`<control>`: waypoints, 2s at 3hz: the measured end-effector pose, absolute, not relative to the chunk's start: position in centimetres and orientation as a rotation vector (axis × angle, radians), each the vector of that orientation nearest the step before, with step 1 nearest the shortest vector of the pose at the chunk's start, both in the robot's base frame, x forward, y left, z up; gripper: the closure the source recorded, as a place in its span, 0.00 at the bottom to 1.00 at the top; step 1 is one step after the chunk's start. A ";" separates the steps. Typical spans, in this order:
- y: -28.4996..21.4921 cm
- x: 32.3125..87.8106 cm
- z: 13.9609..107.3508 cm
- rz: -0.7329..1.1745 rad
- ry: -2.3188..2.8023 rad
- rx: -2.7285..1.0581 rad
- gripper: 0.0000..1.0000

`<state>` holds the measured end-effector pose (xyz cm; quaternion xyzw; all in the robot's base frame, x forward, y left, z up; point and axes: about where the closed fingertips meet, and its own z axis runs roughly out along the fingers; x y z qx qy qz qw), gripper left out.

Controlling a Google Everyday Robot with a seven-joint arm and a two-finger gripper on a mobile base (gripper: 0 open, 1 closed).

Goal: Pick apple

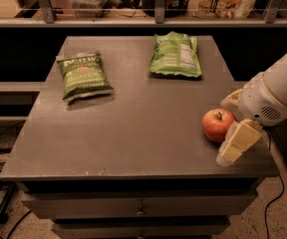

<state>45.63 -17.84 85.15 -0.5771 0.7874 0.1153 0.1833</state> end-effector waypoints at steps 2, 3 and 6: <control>-17.0 45.8 85.6 0.319 2.192 -1.623 0.62; -15.9 46.3 89.0 0.269 2.152 -1.661 0.85; -11.6 48.7 107.4 0.010 1.893 -1.765 1.00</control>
Offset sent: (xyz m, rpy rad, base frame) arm 0.0051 0.0110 0.0145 0.0147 -0.0470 0.0024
